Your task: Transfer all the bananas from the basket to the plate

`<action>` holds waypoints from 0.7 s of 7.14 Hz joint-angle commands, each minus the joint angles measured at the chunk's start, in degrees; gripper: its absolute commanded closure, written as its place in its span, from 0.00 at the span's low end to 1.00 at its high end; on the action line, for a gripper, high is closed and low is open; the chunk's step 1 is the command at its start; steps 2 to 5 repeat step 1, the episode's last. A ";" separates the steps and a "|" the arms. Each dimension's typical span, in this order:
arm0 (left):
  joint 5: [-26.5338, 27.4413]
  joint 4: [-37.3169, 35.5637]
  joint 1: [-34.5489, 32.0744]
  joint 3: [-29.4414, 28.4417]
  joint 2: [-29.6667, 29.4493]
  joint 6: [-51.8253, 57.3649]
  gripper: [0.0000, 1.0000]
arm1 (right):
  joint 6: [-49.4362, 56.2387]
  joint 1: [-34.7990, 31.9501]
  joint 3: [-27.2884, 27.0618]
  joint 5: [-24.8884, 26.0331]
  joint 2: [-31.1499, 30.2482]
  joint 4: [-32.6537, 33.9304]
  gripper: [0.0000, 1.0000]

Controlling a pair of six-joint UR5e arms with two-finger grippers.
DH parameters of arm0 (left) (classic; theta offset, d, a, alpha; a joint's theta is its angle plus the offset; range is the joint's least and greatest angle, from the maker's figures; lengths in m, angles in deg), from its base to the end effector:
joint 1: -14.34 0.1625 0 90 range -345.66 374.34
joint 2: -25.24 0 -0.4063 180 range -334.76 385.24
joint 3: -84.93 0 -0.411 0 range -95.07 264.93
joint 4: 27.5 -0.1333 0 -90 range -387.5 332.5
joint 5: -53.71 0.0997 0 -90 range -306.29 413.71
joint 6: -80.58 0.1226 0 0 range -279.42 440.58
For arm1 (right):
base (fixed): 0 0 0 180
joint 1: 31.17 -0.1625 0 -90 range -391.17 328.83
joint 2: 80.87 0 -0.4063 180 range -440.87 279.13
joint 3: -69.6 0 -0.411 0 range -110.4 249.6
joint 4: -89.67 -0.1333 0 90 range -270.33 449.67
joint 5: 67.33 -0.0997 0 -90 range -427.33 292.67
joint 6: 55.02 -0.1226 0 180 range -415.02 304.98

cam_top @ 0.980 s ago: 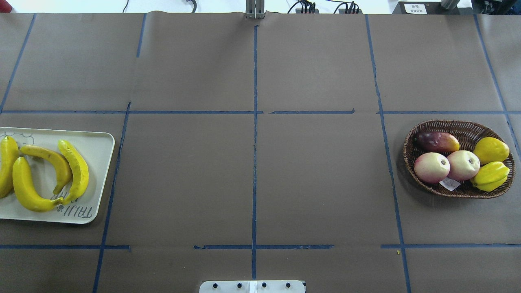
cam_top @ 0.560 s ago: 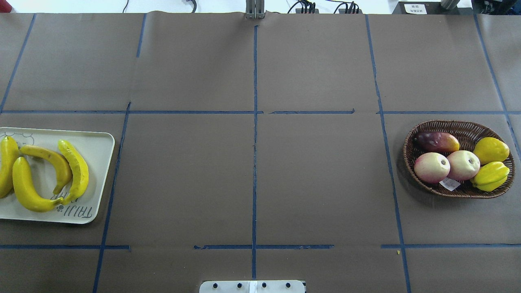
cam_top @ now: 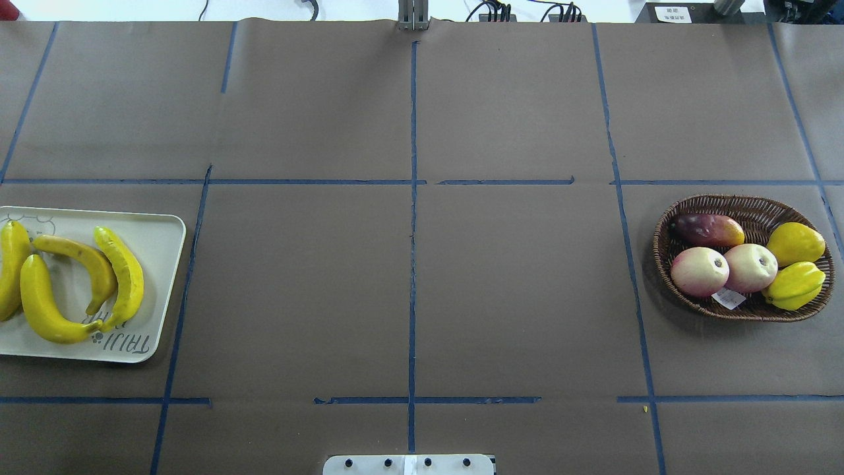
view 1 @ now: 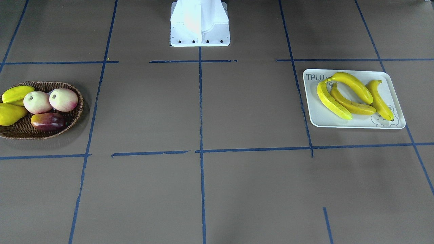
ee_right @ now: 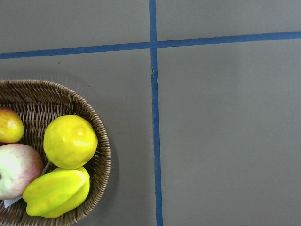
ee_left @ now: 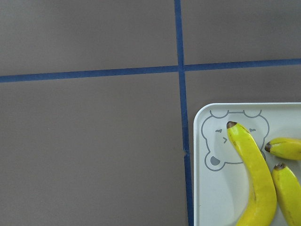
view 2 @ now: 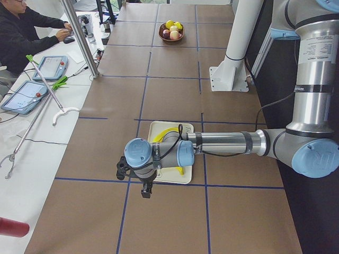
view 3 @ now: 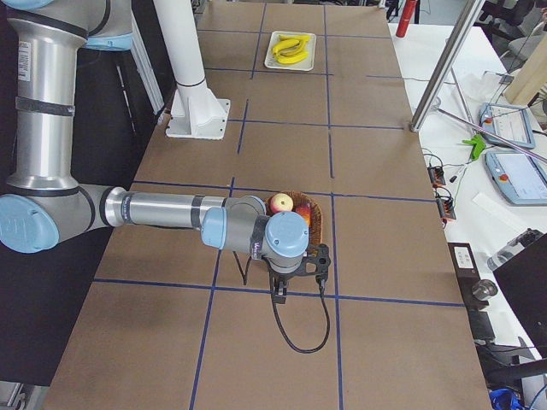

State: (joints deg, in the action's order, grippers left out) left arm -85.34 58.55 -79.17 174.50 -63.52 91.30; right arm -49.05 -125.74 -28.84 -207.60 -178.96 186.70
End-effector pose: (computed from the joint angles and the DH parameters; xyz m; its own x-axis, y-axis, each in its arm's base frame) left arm -0.0708 -0.4900 0.6704 0.6496 0.0728 -0.7567 -0.0610 0.9972 0.0436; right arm 0.0742 -0.4392 0.6517 0.6348 0.0364 0.7718 -0.0132 0.9993 -0.0362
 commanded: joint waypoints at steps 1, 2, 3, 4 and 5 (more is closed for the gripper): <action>0.00 0.00 0.00 -0.01 0.08 0.01 0.00 | -0.09 0.00 0.00 0.00 0.09 0.00 0.00; 0.00 0.00 0.00 -0.01 0.08 0.01 0.00 | -0.09 0.00 0.00 0.00 0.09 0.00 0.00; 0.00 0.00 0.00 -0.01 0.08 0.01 0.00 | -0.09 0.00 0.00 0.00 0.09 0.00 0.00; 0.00 0.00 0.00 -0.01 0.08 0.01 0.00 | -0.09 0.00 0.00 0.00 0.09 0.00 0.00; 0.00 0.00 0.00 -0.01 0.08 0.01 0.00 | -0.09 0.00 0.00 0.00 0.09 0.00 0.00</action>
